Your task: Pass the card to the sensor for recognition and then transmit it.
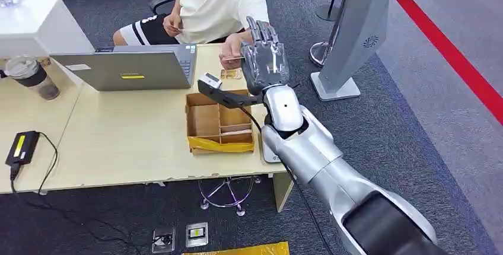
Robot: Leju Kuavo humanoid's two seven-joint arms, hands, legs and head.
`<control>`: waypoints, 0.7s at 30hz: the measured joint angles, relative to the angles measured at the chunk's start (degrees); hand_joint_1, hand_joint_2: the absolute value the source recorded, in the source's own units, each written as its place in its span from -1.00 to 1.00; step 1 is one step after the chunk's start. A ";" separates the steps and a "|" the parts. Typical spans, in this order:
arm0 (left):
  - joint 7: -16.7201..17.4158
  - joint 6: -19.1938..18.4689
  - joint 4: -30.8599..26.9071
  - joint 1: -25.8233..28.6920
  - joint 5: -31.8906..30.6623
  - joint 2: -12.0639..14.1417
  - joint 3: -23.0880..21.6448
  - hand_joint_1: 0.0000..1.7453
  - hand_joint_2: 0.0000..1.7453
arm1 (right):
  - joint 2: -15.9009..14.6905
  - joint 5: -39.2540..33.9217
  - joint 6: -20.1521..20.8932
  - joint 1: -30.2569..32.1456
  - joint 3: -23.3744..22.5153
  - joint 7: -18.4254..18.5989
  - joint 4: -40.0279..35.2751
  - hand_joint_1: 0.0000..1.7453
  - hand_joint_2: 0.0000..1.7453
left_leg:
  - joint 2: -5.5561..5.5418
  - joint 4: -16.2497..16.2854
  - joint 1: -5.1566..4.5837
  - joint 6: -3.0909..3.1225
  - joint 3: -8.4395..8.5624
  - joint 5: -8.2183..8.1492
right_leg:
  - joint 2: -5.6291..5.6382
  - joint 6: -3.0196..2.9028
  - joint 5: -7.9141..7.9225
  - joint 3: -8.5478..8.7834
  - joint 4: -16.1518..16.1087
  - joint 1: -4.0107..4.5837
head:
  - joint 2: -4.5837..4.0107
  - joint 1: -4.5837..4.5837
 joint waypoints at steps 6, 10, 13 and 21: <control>0.50 0.66 0.00 0.04 0.24 0.07 0.00 -1.00 1.00 | 0.50 0.55 -1.14 -0.11 -0.02 0.88 2.08 -1.00 1.00 | 0.00 0.00 0.00 0.00 0.00 0.00 | 0.01 0.00 0.01 0.00 0.00 0.00 | 0.00 0.00; 1.22 1.23 0.00 0.07 1.33 0.22 0.00 -1.00 1.00 | 0.57 -4.04 -4.24 -0.09 -0.94 -2.18 2.58 -1.00 1.00 | 0.00 0.00 -0.01 0.00 0.00 0.00 | 0.01 0.00 0.01 -0.01 -0.01 -0.01 | 0.00 0.00; 1.73 1.14 0.00 0.17 1.81 0.31 -0.02 -1.00 1.00 | 0.28 -7.54 -6.82 0.12 -2.60 -4.13 2.62 -1.00 1.00 | 0.03 0.00 -0.01 0.00 0.01 0.00 | 0.04 0.00 0.01 -0.02 -0.02 -0.01 | 0.00 0.00; 3.58 1.07 0.00 0.46 3.28 0.65 -0.17 -1.00 1.00 | -2.38 -12.74 -11.10 4.33 -6.64 -6.38 0.44 -1.00 1.00 | 0.04 0.01 -0.01 0.00 0.05 0.00 | 0.01 0.00 0.01 -0.01 -0.04 -0.01 | 0.00 0.00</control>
